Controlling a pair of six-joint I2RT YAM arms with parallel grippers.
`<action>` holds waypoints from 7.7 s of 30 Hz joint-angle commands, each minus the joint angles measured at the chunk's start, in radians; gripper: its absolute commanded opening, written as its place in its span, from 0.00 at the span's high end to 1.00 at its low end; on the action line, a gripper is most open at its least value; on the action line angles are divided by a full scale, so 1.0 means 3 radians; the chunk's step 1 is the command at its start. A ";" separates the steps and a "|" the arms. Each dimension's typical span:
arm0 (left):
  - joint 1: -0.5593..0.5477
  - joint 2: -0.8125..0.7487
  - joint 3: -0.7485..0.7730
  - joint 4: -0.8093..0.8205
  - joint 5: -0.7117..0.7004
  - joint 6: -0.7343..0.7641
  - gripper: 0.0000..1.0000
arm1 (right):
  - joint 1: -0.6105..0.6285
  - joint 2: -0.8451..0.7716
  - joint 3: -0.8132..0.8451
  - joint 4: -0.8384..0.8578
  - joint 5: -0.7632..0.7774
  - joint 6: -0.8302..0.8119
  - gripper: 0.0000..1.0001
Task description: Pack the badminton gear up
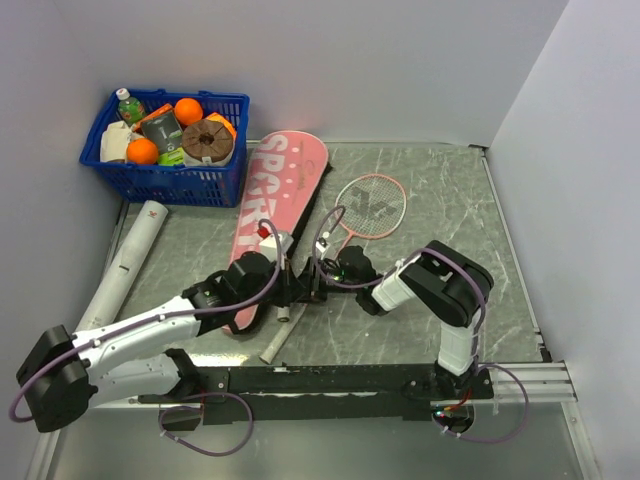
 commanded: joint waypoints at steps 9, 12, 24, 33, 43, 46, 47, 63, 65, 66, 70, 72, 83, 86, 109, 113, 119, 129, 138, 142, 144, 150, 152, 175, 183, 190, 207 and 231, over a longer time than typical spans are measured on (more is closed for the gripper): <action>0.0119 -0.0327 -0.0065 -0.0381 -0.0158 -0.0105 0.84 | 0.0188 0.0276 0.0580 0.0314 0.0014 -0.0209 0.81; 0.0129 -0.0332 0.0068 -0.0744 -0.0776 -0.0202 0.82 | 0.0209 0.0322 0.0616 0.0314 0.0030 -0.0214 0.81; 0.1130 -0.0343 0.0064 -0.1538 -0.1816 -0.0545 0.97 | 0.0214 0.0281 0.0498 0.0319 -0.0006 -0.0312 0.82; 0.1851 0.0382 0.0140 -0.1599 -0.1934 -0.0928 0.99 | 0.0204 0.0302 0.0621 0.0259 -0.0083 -0.0276 0.83; 0.2108 0.1084 0.0212 -0.1170 -0.1418 -0.0729 0.99 | 0.0209 0.0378 0.0841 -0.0033 -0.0006 -0.0424 0.84; 0.2108 0.1038 0.0115 -0.1012 -0.1071 -0.0632 0.99 | 0.0209 0.0496 0.0907 -0.0044 0.0034 -0.0414 0.85; 0.2108 0.1033 0.0095 -0.0981 -0.0998 -0.0622 0.99 | 0.0209 0.0527 0.0948 -0.0044 0.0040 -0.0409 0.85; 0.2072 0.0394 -0.0448 -0.0771 -0.0241 -0.0586 0.99 | 0.0209 0.0839 0.1280 -0.0013 0.0244 -0.0404 0.88; 0.2016 0.0378 -0.0458 -0.0781 -0.0261 -0.0591 0.99 | 0.0219 0.0849 0.1347 -0.0028 0.0275 -0.0394 0.88; 0.2001 0.0373 -0.0458 -0.0781 -0.0261 -0.0596 0.99 | 0.0224 0.0854 0.1372 -0.0059 0.0285 -0.0404 0.87; 0.1904 0.0353 -0.0468 -0.0756 -0.0180 -0.0642 0.99 | 0.0275 0.0854 0.1500 -0.0181 0.0433 -0.0475 0.81; 0.1817 0.0323 -0.0483 -0.0725 -0.0139 -0.0718 0.99 | 0.0311 0.0885 0.1541 -0.0207 0.0489 -0.0501 0.76; 0.1648 0.0174 -0.0361 -0.0863 -0.0476 -0.0770 0.99 | 0.0296 0.0538 0.1163 -0.0457 0.0515 -0.0634 0.40; 0.1658 0.0174 -0.0310 -0.0883 -0.0537 -0.0729 0.99 | 0.0235 0.0323 0.0979 -0.0565 0.0485 -0.0675 0.39; 0.1704 -0.0280 -0.0192 -0.1011 -0.0977 -0.0551 0.99 | -0.0149 -0.0818 0.1198 -0.3724 0.2365 -0.1667 0.31; 0.1673 -0.0388 -0.0131 -0.1001 -0.0881 -0.0464 0.98 | -0.0256 -0.0670 0.1408 -0.3995 0.2448 -0.1626 0.30; 0.1326 -0.0302 0.0038 -0.0965 -0.0920 -0.0218 0.86 | -0.0333 -0.0465 0.1557 -0.4252 0.2540 -0.1554 0.29; 0.0835 0.0071 0.0283 -0.0873 -0.1243 -0.0070 0.69 | -0.0374 -0.0159 0.1735 -0.4354 0.2515 -0.1350 0.28; 0.0666 0.0373 0.0360 -0.0751 -0.1417 0.0012 0.66 | -0.0420 0.0082 0.1930 -0.4451 0.2433 -0.1370 0.44; 0.0651 0.0343 0.0319 -0.0674 -0.1412 0.0012 0.65 | -0.0492 0.0087 0.1853 -0.4441 0.2269 -0.1401 0.73; 0.0651 0.0322 0.0304 -0.0648 -0.1402 0.0017 0.65 | -0.0512 0.0123 0.1858 -0.4497 0.2208 -0.1426 0.82; 0.0651 0.0225 0.0227 -0.0587 -0.1381 0.0012 0.65 | -0.0558 0.0016 0.1700 -0.4487 0.2116 -0.1401 1.00; 0.0645 0.0190 0.0192 -0.0572 -0.1386 0.0012 0.65 | -0.0594 -0.0122 0.1618 -0.4497 0.2126 -0.1396 1.00; 0.0513 0.0066 0.0258 -0.0510 -0.1284 0.0309 0.52 | -0.0221 -0.1973 0.0821 -0.5412 0.2244 -0.1447 1.00; 0.0063 0.0577 0.0406 -0.0449 -0.1509 0.0406 0.46 | -0.0067 -0.2265 0.0529 -0.5438 0.2193 -0.1426 1.00; -0.0193 0.1043 0.0605 -0.0587 -0.1937 0.0329 0.45 | 0.0030 -0.2428 0.0289 -0.5285 0.2049 -0.1396 1.00; -0.0479 0.2030 0.1219 -0.1164 -0.3037 0.0202 0.38 | 0.0066 -0.2439 -0.0008 -0.4942 0.1794 -0.1411 1.00; -0.0418 0.2240 0.1373 -0.1410 -0.2962 0.0114 0.99 | 0.0061 -0.2567 -0.0136 -0.4840 0.1702 -0.1380 1.00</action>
